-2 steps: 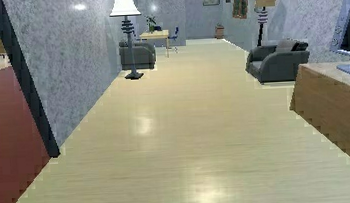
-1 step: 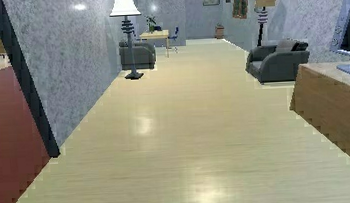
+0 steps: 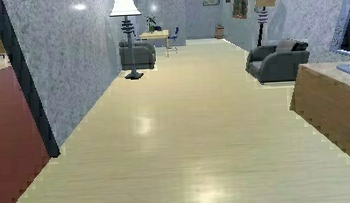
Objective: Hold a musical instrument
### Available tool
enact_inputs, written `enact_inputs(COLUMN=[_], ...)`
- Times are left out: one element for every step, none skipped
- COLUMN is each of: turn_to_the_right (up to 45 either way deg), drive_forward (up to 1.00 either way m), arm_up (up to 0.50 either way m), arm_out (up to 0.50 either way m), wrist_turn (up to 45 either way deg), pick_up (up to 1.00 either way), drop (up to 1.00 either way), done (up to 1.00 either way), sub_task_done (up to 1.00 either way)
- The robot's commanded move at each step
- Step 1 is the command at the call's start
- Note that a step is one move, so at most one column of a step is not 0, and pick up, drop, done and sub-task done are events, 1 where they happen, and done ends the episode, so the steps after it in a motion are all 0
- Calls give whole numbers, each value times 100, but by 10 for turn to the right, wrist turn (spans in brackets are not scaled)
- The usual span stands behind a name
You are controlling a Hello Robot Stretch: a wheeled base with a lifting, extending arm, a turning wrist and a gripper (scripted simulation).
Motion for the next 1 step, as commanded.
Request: enact_inputs(turn_to_the_right=[0], drive_forward=[0], arm_up=[0], arm_out=[0], wrist_turn=[0], pick_up=[0], drop=[0], done=[100], sub_task_done=[0])
